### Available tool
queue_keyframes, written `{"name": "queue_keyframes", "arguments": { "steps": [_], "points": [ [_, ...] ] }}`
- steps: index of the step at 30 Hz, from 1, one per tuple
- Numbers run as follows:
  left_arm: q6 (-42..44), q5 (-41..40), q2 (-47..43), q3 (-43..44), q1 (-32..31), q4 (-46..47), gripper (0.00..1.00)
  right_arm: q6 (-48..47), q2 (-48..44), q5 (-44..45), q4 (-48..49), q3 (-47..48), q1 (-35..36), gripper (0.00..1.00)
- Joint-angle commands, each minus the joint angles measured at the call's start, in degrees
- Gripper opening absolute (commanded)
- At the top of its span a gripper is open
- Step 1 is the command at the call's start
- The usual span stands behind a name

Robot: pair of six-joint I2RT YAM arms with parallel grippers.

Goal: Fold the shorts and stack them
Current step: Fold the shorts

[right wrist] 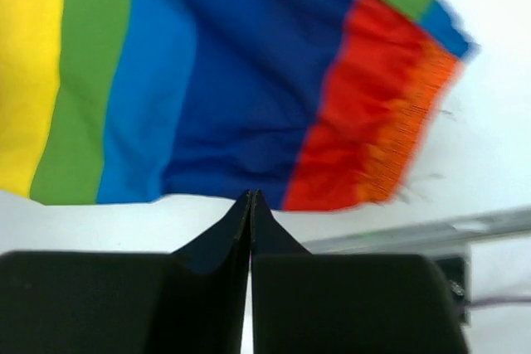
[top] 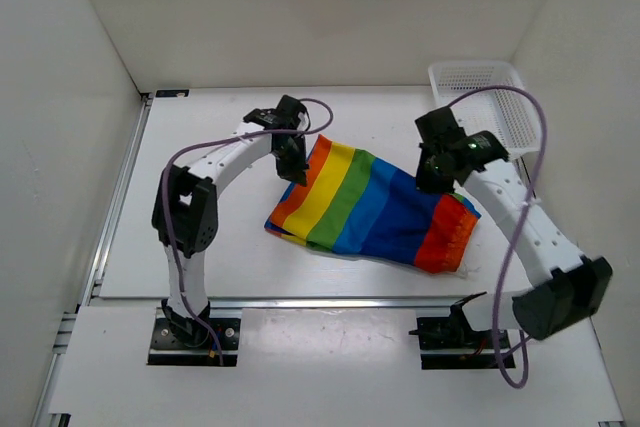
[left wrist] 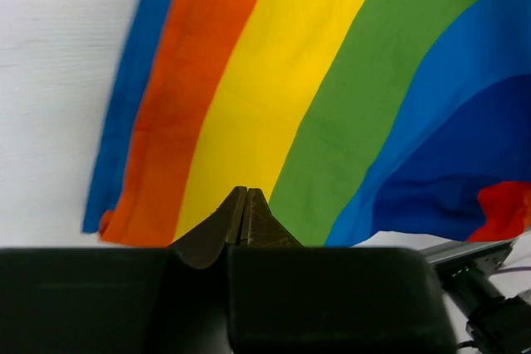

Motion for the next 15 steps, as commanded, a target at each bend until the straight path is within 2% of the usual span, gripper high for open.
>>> {"name": "queue_keyframes", "arguments": {
  "steps": [1,6,8,11,15],
  "points": [
    [0.37,3.56,5.49,-0.84,0.1,1.89,0.1,-1.53,8.99,-8.17,11.25,-5.66,-1.99,0.0],
    [0.37,2.95,9.39,-2.07,0.1,3.03,0.1,-1.36,19.02,-4.41,17.06,-8.3,-5.6,0.0],
    [0.37,2.34,9.91,-2.78,0.1,3.04,0.1,-0.22,25.26,1.98,17.59,-5.6,-5.61,0.0],
    [-0.15,1.64,9.22,-4.01,0.1,3.57,0.1,0.84,33.0,5.44,16.01,-1.9,-5.61,0.0],
    [-0.16,1.63,8.07,-5.33,0.1,3.57,0.1,0.15,38.81,4.93,14.61,0.91,-7.45,0.0]
  ]
}}
